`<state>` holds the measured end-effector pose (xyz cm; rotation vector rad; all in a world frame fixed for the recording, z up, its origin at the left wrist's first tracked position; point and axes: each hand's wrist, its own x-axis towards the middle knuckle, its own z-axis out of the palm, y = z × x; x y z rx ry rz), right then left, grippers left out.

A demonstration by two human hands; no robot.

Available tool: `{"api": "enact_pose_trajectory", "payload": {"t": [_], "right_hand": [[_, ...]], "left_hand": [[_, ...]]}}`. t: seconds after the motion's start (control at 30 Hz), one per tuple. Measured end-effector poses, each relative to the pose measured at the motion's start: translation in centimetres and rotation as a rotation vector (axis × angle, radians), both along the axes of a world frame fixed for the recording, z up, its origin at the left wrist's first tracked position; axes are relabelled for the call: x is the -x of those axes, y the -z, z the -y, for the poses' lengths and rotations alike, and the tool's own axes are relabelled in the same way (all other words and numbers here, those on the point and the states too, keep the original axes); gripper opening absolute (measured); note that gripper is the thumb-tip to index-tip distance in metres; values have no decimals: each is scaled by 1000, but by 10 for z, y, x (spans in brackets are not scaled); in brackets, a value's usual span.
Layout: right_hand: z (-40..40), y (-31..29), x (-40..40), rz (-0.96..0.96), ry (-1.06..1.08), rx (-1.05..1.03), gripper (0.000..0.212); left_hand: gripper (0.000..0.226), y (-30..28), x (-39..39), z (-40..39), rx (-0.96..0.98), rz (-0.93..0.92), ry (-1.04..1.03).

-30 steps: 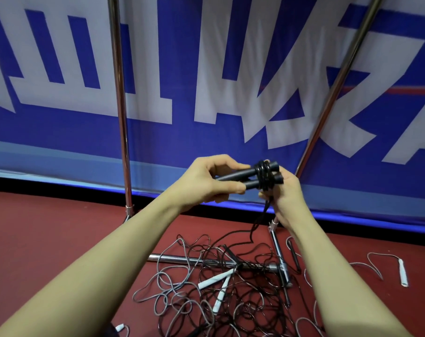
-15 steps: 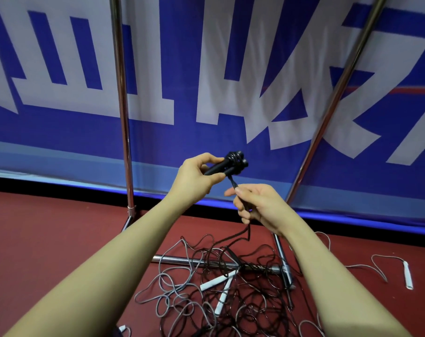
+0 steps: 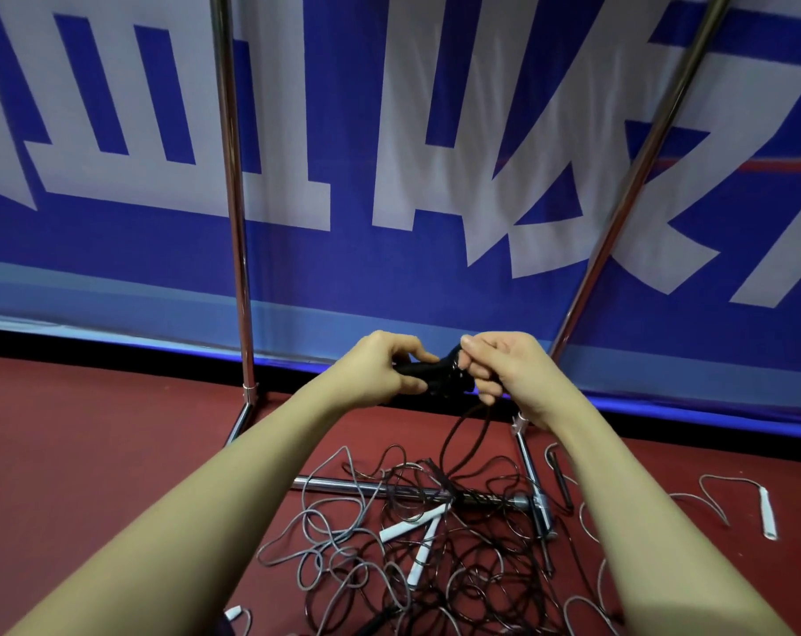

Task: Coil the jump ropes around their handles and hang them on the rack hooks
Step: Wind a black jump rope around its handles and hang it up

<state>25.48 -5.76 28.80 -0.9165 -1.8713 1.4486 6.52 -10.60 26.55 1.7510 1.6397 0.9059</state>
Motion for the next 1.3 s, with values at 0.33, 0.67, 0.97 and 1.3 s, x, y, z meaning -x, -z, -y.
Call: {"api": "enact_pose_trajectory", "payload": {"t": [0.33,0.67,0.97,1.3], "right_hand": [[2,-7,-8,48,198,-105,36],[-2,7,10,-189,95,138,28],[7,13,17,-22,-119,137,24],[8,5,12,-89,-163,85,12]], "left_hand": [[25,-23,-4,16,93,272,325],[23,-39,-11,17,-97,694,88],[18,-26,-10,3,-172,457,-231],[18,-7,11,0,-210,217,-266]]}}
